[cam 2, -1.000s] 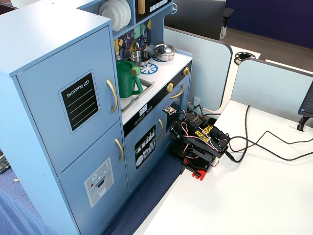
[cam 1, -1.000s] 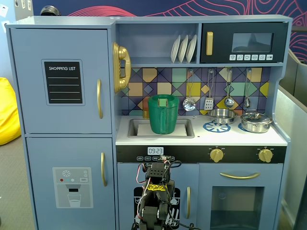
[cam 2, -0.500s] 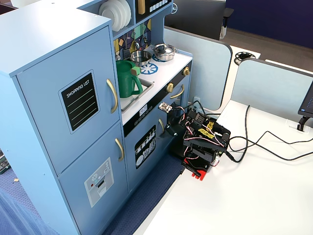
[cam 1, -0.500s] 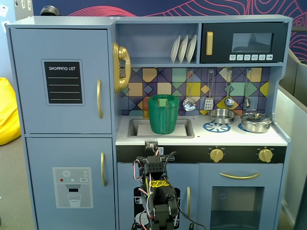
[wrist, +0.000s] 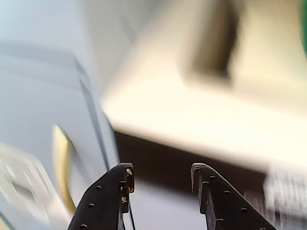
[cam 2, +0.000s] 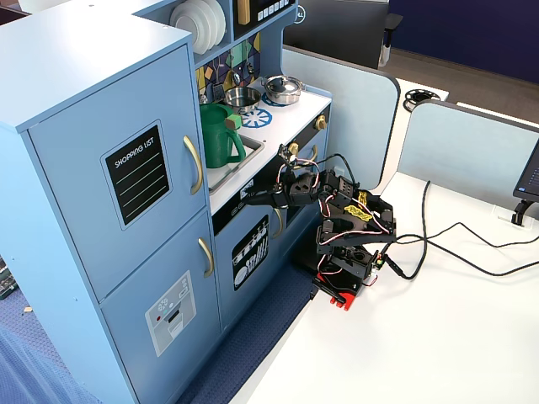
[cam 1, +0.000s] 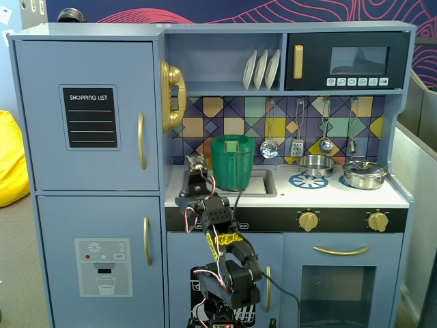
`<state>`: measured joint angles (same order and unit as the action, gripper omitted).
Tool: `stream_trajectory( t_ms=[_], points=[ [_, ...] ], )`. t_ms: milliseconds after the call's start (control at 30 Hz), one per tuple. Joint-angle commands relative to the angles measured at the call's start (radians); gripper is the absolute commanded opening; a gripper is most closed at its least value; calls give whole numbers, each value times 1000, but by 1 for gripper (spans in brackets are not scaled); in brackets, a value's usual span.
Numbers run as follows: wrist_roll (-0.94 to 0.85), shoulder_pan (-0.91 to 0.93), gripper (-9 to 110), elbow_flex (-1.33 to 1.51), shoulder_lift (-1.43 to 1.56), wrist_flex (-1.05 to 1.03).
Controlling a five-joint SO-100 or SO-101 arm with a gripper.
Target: Open the left cabinet door
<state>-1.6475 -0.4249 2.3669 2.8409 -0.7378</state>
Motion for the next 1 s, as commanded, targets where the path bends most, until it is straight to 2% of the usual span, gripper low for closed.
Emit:
stream_trajectory(
  t_ms=[0, 533, 767, 967],
  points=[
    [-84, -72, 8, -129, -46, 107],
    [-87, -204, 12, -310, -202, 331],
    [-26, -202, 17, -347, -284, 417],
    [-18, -210, 17, -383, -359, 463]
  ],
)
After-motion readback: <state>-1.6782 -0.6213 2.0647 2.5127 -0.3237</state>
